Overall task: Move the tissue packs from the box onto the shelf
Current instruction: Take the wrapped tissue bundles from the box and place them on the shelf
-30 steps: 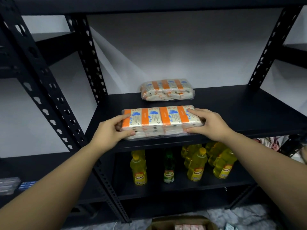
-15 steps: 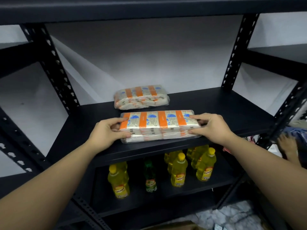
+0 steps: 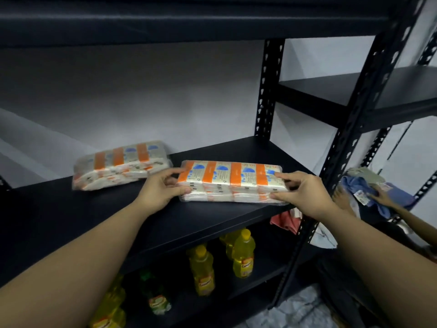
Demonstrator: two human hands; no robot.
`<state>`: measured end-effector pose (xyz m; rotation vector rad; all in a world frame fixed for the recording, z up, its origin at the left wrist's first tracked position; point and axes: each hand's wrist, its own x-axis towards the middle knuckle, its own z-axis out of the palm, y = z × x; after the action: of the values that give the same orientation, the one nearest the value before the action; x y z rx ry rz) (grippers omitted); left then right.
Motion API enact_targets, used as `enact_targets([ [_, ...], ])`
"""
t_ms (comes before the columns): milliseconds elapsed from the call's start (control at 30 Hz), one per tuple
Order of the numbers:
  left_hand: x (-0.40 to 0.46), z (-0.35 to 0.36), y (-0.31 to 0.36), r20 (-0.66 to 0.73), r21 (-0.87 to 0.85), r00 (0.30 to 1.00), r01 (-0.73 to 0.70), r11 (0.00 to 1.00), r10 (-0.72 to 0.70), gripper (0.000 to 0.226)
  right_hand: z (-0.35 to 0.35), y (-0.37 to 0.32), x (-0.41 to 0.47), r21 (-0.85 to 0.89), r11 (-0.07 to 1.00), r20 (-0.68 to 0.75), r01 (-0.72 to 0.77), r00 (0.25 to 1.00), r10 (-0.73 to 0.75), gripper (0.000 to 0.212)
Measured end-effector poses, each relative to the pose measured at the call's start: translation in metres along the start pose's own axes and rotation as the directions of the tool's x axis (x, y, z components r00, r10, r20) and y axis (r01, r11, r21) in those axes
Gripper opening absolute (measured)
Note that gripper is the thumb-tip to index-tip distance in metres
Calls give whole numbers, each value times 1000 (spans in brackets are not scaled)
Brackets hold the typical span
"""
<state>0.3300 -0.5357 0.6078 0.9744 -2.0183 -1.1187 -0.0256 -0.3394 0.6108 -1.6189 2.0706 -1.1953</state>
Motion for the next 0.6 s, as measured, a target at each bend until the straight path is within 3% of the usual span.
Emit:
enact_targets([
  [400, 105, 54, 2, 42, -9, 997, -61, 998, 62, 56, -22, 32, 7, -123, 991, -137, -47, 990, 30, 66],
  [600, 159, 75, -5, -30, 35, 998, -61, 998, 62, 32, -19, 32, 11, -409, 908, -198, 97, 961, -192, 68],
])
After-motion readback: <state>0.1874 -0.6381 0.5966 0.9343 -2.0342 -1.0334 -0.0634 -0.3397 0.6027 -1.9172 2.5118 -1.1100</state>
